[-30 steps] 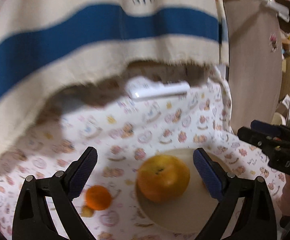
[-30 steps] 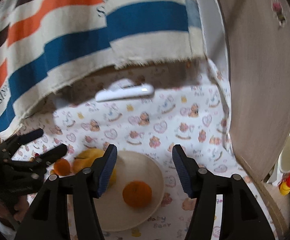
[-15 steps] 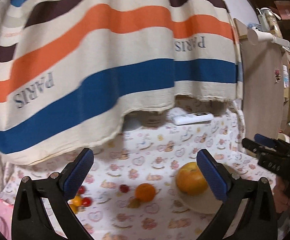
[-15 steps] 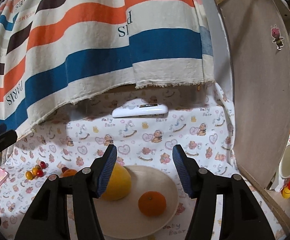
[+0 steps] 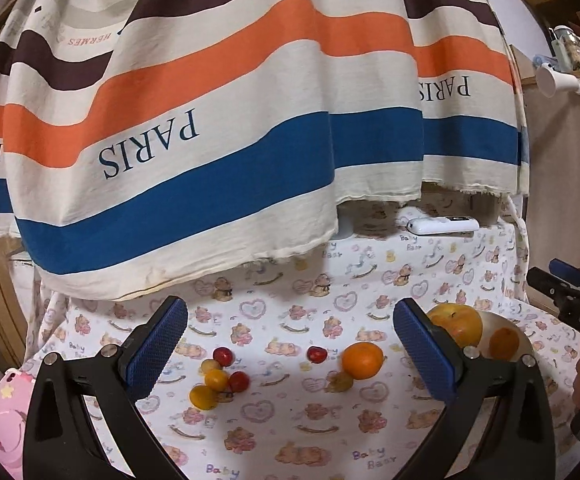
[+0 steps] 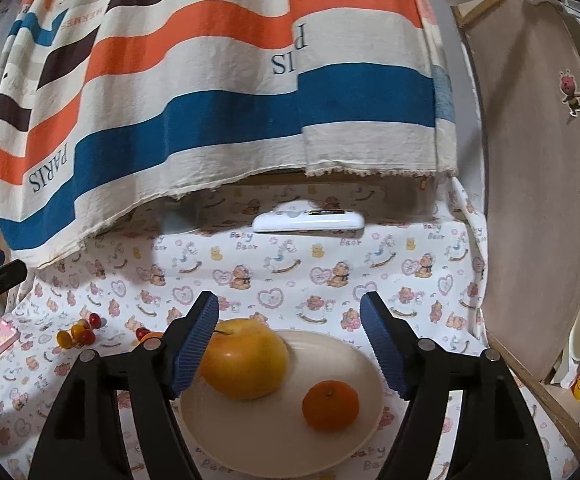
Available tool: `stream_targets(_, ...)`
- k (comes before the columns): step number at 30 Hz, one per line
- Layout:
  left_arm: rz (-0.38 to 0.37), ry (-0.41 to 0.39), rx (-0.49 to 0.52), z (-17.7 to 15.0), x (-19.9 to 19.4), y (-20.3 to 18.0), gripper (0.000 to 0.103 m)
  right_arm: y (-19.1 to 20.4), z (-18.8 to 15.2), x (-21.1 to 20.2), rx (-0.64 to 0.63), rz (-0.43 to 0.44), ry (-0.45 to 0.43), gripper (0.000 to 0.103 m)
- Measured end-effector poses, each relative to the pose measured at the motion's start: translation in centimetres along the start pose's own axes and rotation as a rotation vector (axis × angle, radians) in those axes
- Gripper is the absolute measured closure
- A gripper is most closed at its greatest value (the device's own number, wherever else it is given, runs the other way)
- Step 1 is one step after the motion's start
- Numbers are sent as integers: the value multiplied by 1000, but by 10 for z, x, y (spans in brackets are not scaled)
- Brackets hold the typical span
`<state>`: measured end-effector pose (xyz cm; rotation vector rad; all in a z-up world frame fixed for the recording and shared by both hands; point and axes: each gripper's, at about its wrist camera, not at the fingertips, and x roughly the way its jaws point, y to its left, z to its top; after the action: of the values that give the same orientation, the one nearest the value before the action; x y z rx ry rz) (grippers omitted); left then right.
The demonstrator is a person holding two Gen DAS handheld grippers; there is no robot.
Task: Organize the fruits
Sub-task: 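Withdraw both tools up and away from the plate, then move the right tool to the second orange and close on it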
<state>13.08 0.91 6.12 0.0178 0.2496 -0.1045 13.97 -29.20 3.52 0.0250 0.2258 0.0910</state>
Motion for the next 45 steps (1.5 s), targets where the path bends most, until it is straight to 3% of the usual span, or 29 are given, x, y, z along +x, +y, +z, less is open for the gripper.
stream_targets(3, -2, -7, -32, 5, -1, 9, 1, 2, -2, 0, 6, -8, -11, 16)
stream_targets(12, 29, 26, -97, 8, 4, 45, 1, 17, 7, 3, -35, -43, -5, 16)
stream_targets(21, 114, 114, -120, -15, 38, 68, 1, 59, 23, 10, -43, 27, 9, 16)
stream_targets(29, 113, 156, -181, -20, 46, 86, 1, 96, 24, 26, -61, 69, 31, 16)
stream_targets(36, 139, 143, -191, -16, 44, 93, 1, 127, 18, 66, -75, 113, 181, 16)
stream_targets(45, 171, 222, -256, -28, 64, 110, 1, 161, -3, 141, -34, 184, 466, 18)
